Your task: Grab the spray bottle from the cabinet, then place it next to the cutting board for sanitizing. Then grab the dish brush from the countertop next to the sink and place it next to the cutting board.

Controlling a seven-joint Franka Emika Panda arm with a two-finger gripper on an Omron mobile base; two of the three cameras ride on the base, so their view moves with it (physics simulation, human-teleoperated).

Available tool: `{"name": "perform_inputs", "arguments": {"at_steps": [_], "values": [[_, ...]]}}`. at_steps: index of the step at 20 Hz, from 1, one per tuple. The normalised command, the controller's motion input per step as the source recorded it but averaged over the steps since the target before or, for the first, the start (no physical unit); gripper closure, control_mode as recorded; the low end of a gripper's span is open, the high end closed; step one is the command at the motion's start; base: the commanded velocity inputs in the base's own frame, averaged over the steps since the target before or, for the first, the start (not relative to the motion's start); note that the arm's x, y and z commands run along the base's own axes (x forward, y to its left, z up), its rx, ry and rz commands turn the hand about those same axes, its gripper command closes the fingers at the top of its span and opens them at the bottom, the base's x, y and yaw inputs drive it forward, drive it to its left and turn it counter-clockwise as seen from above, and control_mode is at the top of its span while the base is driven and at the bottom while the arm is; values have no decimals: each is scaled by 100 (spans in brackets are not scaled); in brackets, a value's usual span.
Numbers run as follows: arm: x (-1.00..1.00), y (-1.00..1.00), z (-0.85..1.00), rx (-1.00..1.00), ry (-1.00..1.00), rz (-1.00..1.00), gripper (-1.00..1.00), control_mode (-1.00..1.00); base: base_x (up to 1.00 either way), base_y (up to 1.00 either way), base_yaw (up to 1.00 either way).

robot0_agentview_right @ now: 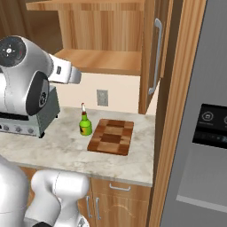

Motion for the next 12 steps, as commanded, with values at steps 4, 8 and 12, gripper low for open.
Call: {"name": "perform_inputs", "arguments": {"at_steps": [4, 8, 12], "values": [[0, 0, -97, -16, 18, 6, -100, -100, 0, 0, 0], [-9, 0, -35, 0, -3, 4, -100, -100, 0, 0, 0], [-6, 2, -28, 0, -4, 0, -100, -100, 0, 0, 0]]}}
